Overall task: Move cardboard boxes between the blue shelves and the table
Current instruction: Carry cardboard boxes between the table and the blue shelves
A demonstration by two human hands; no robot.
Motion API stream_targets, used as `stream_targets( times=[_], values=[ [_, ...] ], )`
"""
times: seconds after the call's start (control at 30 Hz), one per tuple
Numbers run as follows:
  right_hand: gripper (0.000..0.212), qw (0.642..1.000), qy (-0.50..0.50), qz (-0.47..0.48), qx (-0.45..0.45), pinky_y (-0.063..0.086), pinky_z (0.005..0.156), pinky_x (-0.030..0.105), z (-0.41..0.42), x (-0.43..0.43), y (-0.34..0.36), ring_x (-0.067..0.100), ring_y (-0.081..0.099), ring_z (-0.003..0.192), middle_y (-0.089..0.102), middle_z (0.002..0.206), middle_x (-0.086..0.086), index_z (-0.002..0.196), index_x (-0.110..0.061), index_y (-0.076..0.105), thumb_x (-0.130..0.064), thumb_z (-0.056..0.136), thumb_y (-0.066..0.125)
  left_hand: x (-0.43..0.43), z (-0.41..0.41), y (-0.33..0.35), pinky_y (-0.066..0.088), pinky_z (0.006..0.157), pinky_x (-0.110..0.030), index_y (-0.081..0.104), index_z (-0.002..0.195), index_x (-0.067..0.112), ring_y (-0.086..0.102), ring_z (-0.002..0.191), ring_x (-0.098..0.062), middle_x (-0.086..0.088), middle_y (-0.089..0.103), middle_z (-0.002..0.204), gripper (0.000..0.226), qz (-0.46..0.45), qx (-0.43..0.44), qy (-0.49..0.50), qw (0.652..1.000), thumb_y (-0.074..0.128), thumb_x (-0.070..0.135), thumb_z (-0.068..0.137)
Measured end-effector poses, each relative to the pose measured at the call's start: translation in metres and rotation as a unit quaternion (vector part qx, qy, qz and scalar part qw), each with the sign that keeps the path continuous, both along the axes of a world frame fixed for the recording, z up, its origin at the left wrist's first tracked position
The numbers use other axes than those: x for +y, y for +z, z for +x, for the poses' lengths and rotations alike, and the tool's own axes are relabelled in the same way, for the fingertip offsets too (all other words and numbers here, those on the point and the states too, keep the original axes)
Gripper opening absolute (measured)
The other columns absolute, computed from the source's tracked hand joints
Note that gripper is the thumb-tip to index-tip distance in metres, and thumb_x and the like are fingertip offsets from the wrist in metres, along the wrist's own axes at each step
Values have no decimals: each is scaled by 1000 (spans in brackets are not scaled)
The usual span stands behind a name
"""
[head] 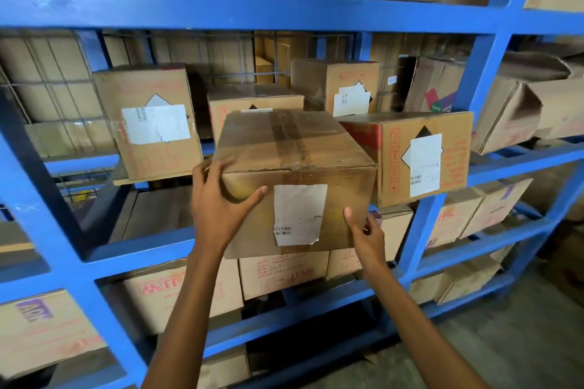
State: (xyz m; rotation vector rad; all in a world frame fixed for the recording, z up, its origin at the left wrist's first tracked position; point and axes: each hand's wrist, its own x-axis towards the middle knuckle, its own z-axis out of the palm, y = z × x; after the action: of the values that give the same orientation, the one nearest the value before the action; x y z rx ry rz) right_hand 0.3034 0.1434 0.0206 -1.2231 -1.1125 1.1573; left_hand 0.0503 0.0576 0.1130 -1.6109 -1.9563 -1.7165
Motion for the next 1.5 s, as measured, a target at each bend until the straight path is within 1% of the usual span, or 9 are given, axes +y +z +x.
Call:
stream_targets(
  times=[0.17,0.3,0.43,0.77,1.0,1.13,1.27,1.37,1.5],
  values=[
    [85,924,51,-166,342,51,102,55,-22,-1,-43,30,63,116,65,131,8,138,-31,53,-67,65,77,23,5,63,6,125,-61,38,154,38,18,155,-31,-4,30,166,97,-273,313,-13,909,75,73,71],
    [90,846,159,-192,472,39,115,61,-64,-7,-53,41,58,129,64,139,19,143,-15,60,-73,75,70,55,43,86,-8,127,-55,11,165,24,-2,160,-30,-10,4,173,117,-406,336,-83,846,72,71,77],
    [75,844,176,-137,488,44,113,55,-91,-12,-35,38,65,126,65,139,20,132,-16,73,-73,87,57,74,66,96,-6,127,-52,3,165,15,-12,158,-36,-20,-5,171,126,-455,355,-59,814,73,71,77],
    [62,868,164,-119,452,38,118,58,-98,-65,-33,41,56,134,62,141,25,146,-8,55,-46,97,55,19,57,82,1,125,-64,-3,165,26,-5,157,-44,-25,-6,170,127,-409,299,-67,860,75,69,75],
    [65,906,137,-37,398,54,103,55,-66,-133,-8,36,60,132,64,143,16,150,-14,52,-41,92,63,-83,64,85,14,122,-66,3,165,24,11,155,-43,-21,7,170,127,-343,194,-68,916,74,74,72],
    [64,942,93,63,317,64,82,37,-39,-178,25,20,72,116,76,126,2,136,-20,62,-42,78,77,-147,54,84,34,118,-56,18,162,22,34,147,-38,-14,31,163,122,-256,108,-130,952,74,75,68],
    [56,974,39,137,176,63,76,29,-7,-231,66,20,76,107,80,112,2,119,-17,73,-51,78,88,-204,48,76,53,100,-35,40,153,26,60,125,-19,5,60,141,117,-200,-2,-207,958,70,82,54],
    [42,980,12,185,77,57,69,20,20,-275,94,9,77,92,81,99,-8,104,-26,78,-56,75,82,-233,55,62,56,63,-10,60,134,35,72,94,0,19,75,108,95,-162,-138,-268,939,79,74,50],
    [25,975,-13,221,-19,58,82,19,57,-322,110,7,75,105,79,111,-12,108,-39,78,-44,84,84,-246,81,35,61,66,-20,67,126,31,76,88,-2,17,78,102,87,-148,-245,-331,899,94,63,49]
  ],
)
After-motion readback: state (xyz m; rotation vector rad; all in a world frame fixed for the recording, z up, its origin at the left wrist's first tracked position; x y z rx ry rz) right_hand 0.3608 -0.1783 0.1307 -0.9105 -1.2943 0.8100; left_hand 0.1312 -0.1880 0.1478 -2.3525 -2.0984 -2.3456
